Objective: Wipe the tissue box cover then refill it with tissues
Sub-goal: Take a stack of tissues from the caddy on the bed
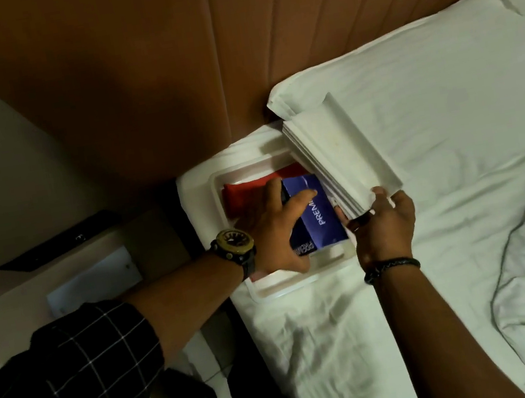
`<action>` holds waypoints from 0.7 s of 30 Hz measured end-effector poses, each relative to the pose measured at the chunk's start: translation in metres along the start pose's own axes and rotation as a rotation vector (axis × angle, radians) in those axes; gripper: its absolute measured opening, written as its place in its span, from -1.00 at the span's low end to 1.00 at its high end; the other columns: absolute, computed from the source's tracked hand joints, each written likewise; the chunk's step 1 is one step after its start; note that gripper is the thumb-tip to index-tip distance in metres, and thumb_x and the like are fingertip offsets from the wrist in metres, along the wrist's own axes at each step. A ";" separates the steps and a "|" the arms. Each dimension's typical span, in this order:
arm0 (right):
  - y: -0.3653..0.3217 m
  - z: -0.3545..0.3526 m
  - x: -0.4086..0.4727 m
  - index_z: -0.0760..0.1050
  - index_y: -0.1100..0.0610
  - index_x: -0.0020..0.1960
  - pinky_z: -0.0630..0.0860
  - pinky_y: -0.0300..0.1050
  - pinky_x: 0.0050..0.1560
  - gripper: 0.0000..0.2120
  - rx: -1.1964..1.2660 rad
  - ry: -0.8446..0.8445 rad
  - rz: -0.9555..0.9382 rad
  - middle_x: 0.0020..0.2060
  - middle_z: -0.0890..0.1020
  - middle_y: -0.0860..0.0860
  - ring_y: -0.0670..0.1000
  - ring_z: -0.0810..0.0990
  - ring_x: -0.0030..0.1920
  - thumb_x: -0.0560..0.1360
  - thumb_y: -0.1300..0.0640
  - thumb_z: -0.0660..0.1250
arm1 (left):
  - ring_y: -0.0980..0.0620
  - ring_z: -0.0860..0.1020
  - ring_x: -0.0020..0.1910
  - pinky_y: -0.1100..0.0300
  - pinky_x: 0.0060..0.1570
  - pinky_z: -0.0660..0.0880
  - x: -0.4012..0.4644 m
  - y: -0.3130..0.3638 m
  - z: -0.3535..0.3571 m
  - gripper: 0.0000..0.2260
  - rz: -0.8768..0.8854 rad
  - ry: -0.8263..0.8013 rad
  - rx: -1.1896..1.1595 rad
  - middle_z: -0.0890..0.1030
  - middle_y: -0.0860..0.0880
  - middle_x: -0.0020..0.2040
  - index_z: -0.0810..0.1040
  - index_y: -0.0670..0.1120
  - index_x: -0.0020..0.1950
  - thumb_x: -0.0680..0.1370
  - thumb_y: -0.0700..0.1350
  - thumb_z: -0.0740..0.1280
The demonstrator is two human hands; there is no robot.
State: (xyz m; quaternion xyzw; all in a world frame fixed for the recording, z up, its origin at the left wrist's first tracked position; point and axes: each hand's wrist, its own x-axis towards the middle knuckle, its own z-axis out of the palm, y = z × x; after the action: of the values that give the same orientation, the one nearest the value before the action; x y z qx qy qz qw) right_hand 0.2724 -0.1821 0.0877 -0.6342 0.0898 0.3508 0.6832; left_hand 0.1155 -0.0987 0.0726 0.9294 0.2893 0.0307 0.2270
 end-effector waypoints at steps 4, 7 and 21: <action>-0.015 -0.001 0.008 0.32 0.18 0.37 0.61 0.32 -0.02 -0.64 -0.012 0.010 -0.063 -0.10 0.59 -0.02 0.12 0.64 -0.14 0.60 0.20 0.25 | -0.20 0.36 0.18 -0.06 0.15 0.38 0.023 0.029 0.005 0.08 -0.003 -0.124 0.235 0.29 -0.19 0.32 0.15 -0.01 0.50 0.08 0.39 0.40; -0.026 -0.006 0.007 0.36 0.18 0.31 0.65 0.21 -0.17 -0.73 0.049 -0.004 -0.074 -0.15 0.62 -0.07 0.11 0.67 -0.13 0.61 0.25 0.22 | -0.21 0.36 0.18 -0.04 0.14 0.35 0.043 0.041 0.019 0.02 0.003 -0.247 0.369 0.30 -0.20 0.32 0.17 0.04 0.47 0.13 0.40 0.41; -0.021 -0.031 0.014 0.43 0.16 0.13 0.61 0.31 -0.03 -0.90 0.065 0.001 -0.068 -0.37 0.64 -0.10 0.13 0.61 -0.21 0.61 0.24 0.22 | -0.45 0.01 0.46 -0.42 0.34 0.10 0.078 0.030 0.099 -0.04 -0.031 -0.485 0.441 -0.18 -0.26 0.56 -0.12 0.17 0.56 0.30 0.53 0.18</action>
State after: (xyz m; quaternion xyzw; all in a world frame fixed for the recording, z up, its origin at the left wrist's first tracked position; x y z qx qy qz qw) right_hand 0.3057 -0.2050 0.0909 -0.6147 0.0800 0.3240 0.7147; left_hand 0.2150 -0.1176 -0.0089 0.9318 0.2407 -0.2586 0.0829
